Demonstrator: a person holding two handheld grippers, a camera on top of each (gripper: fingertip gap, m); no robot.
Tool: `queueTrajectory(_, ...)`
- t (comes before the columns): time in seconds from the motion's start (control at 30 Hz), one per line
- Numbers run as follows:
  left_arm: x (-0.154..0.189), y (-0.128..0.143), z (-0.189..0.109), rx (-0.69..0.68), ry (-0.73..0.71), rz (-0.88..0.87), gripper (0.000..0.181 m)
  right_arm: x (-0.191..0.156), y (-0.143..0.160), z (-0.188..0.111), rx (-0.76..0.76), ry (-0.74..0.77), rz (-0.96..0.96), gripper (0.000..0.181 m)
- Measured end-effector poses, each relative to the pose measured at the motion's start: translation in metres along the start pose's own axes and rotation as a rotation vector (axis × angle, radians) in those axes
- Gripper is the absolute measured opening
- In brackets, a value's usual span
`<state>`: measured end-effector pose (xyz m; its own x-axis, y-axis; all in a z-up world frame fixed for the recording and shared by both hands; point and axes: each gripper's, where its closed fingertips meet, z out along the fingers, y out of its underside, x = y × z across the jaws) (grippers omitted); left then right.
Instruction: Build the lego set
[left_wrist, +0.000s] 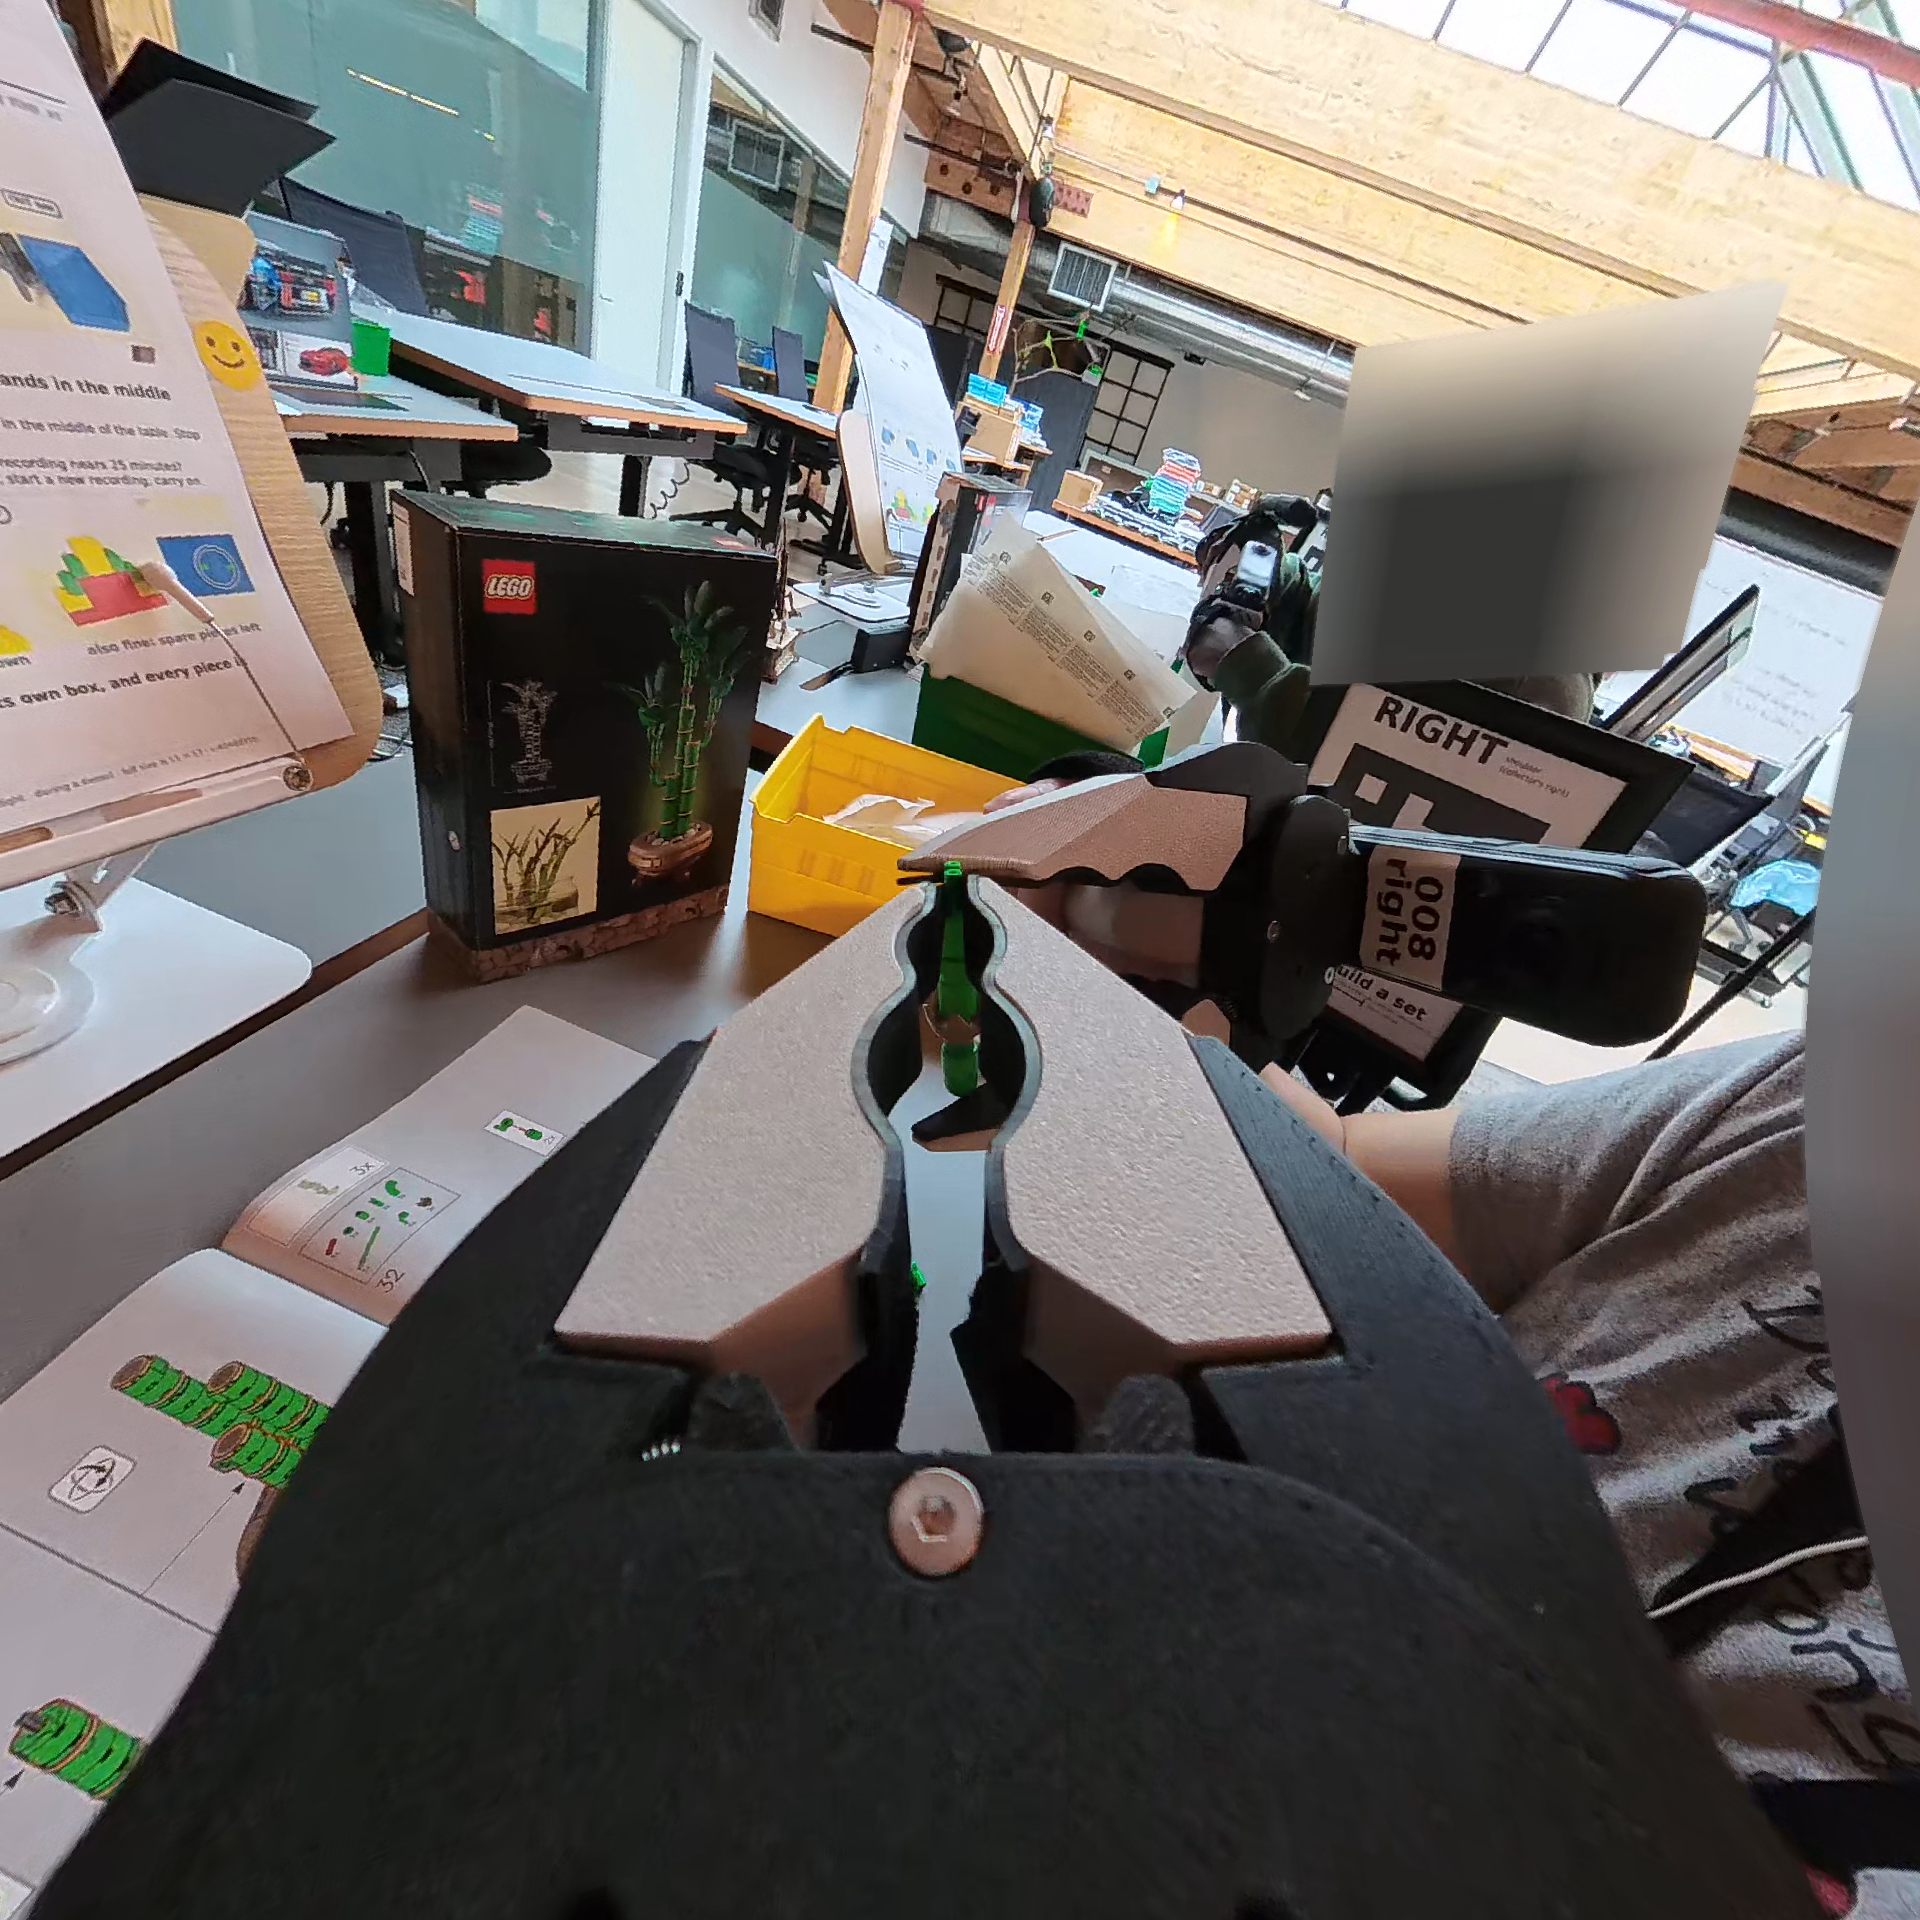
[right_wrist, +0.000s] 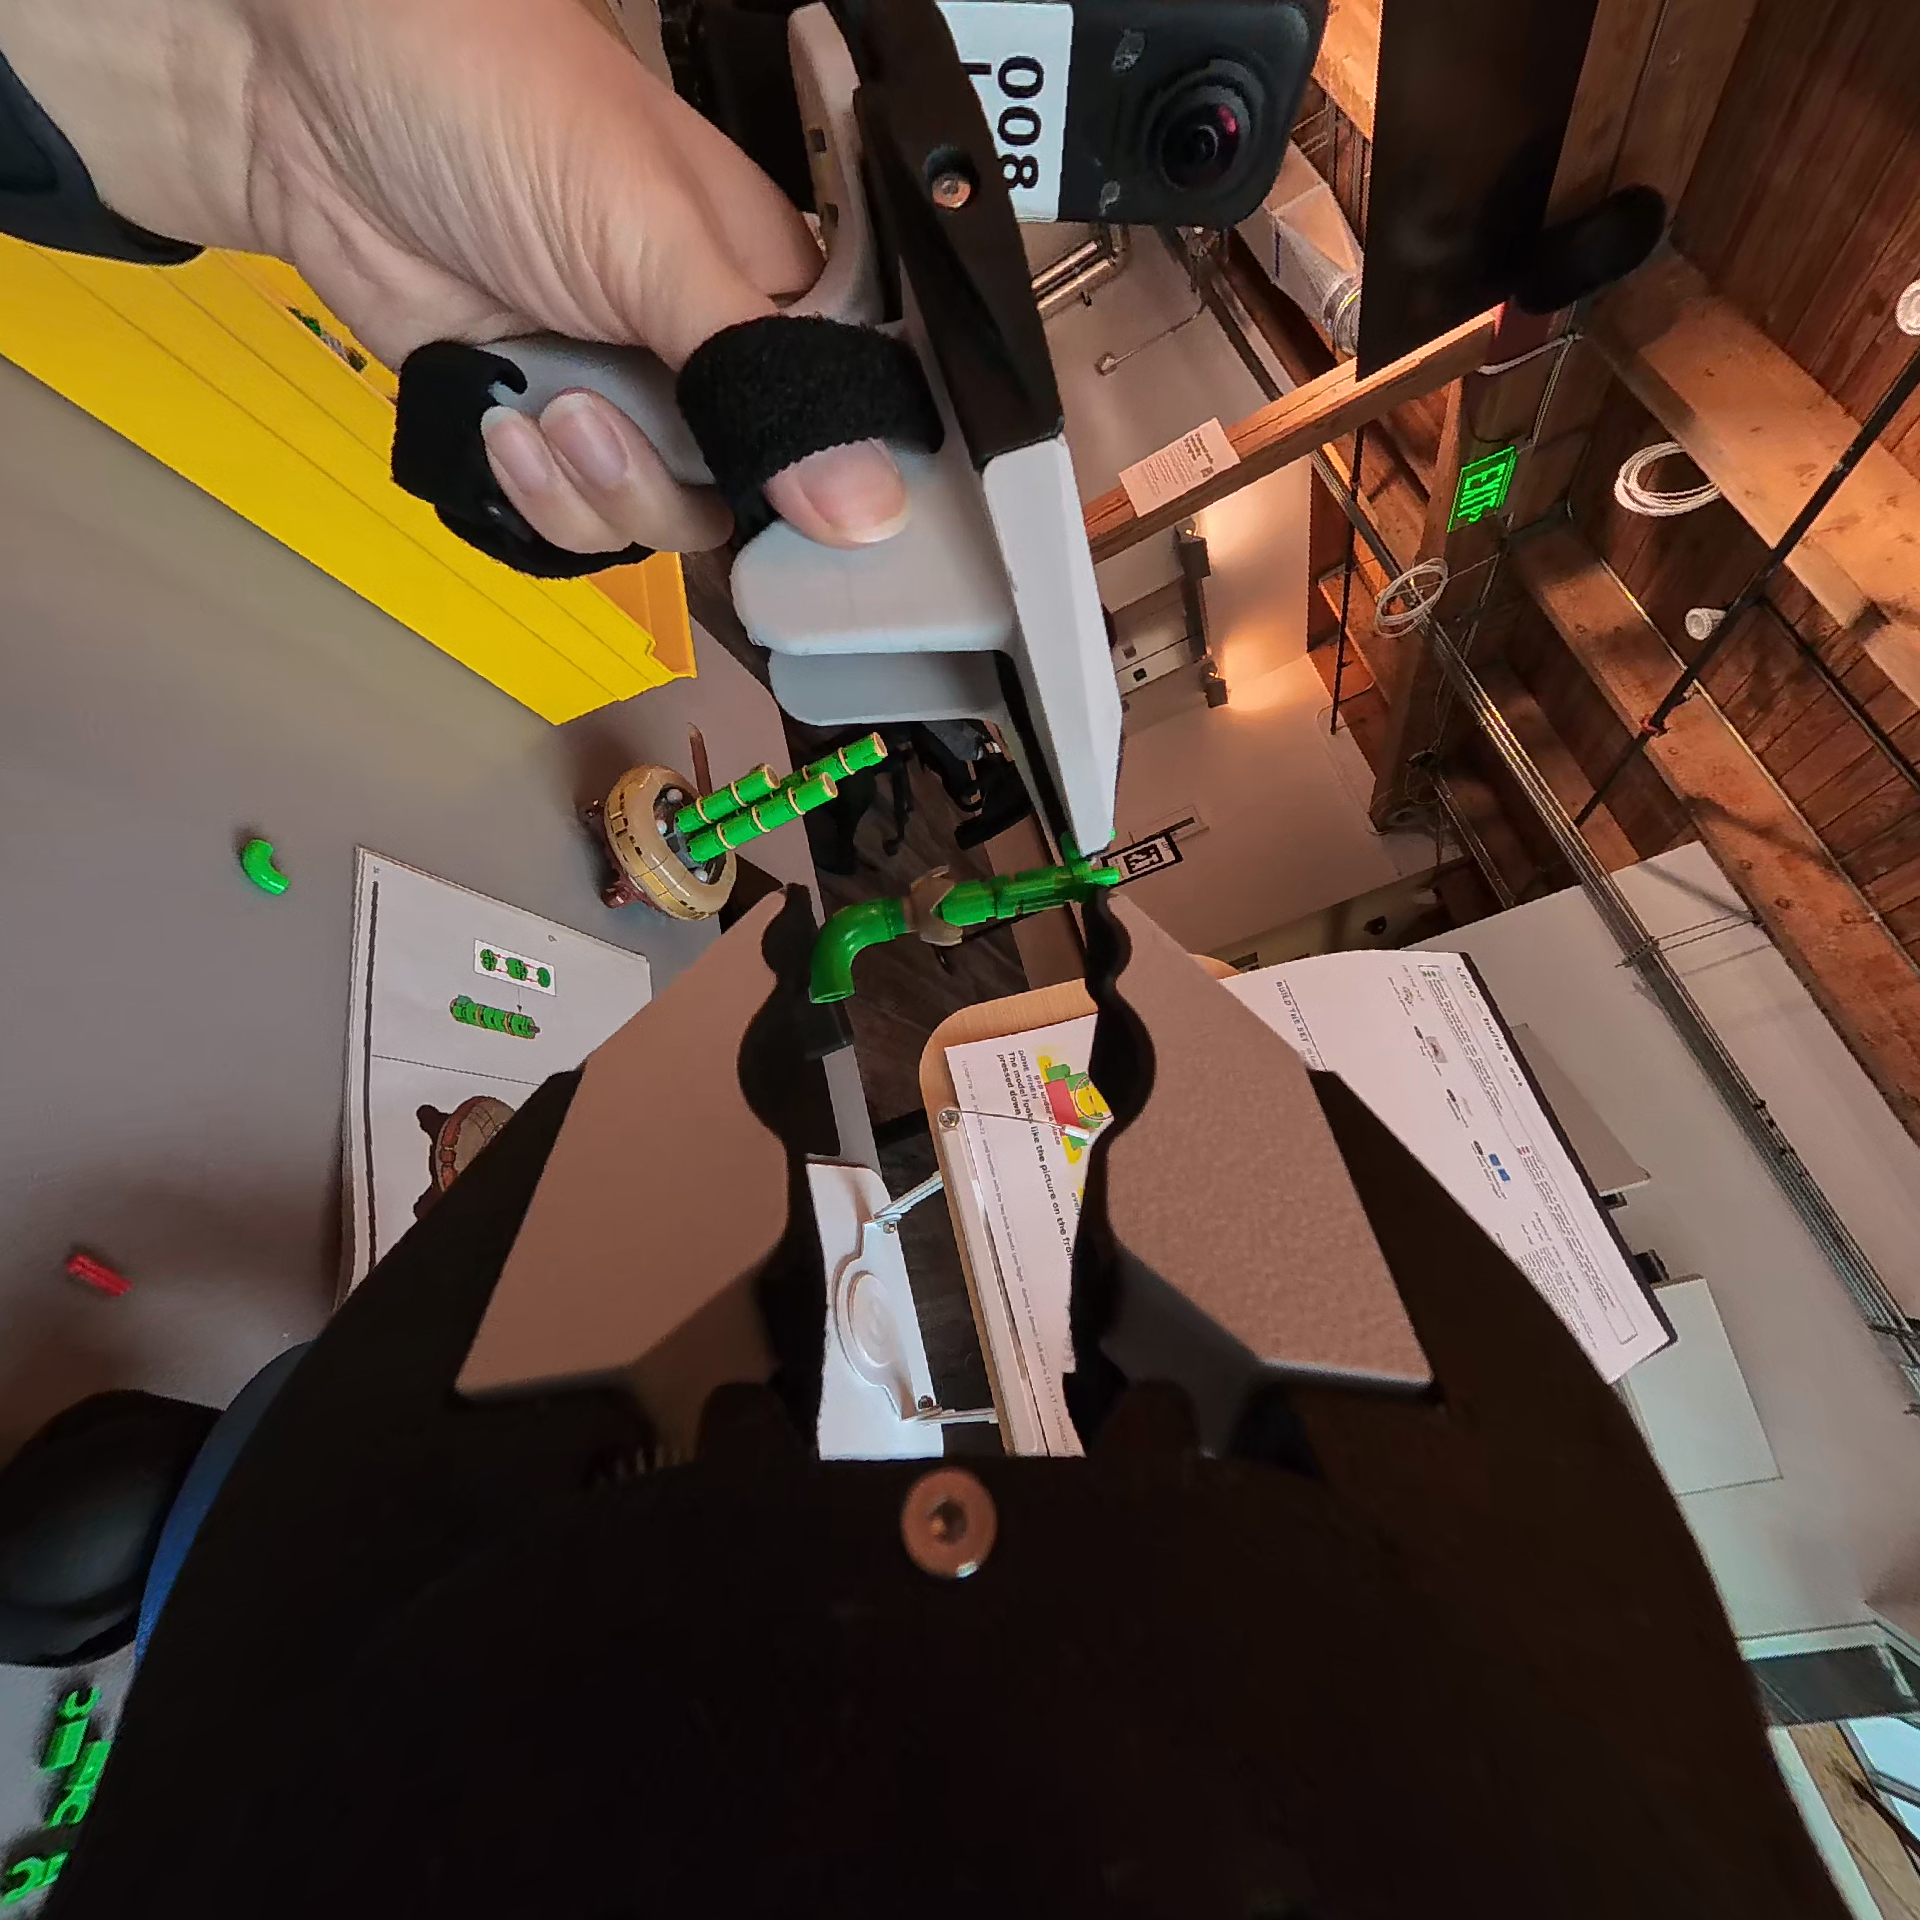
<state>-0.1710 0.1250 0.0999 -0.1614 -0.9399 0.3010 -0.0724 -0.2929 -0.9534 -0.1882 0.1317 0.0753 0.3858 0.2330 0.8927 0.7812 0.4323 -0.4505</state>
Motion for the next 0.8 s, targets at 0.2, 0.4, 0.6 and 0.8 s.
queueTrajectory(0.2,0.0031,0.0036,-0.0031,-0.033,0.028,-0.015,0.001,0.0008,0.0001,-0.0004,0.000,0.003,0.004,0.050)
queueTrajectory(0.4,0.0021,0.0036,-0.0074,-0.041,0.021,-0.009,0.002,0.0010,-0.0002,-0.0008,0.001,0.003,0.006,0.050)
queueTrajectory(0.6,0.0014,0.0016,-0.0081,-0.026,0.022,-0.017,0.005,0.0005,0.0007,-0.0005,-0.004,0.000,0.005,0.050)
queueTrajectory(0.8,0.0008,0.0046,-0.0033,-0.035,0.028,-0.024,0.005,-0.0004,-0.0009,-0.0008,0.000,-0.002,0.002,0.050)
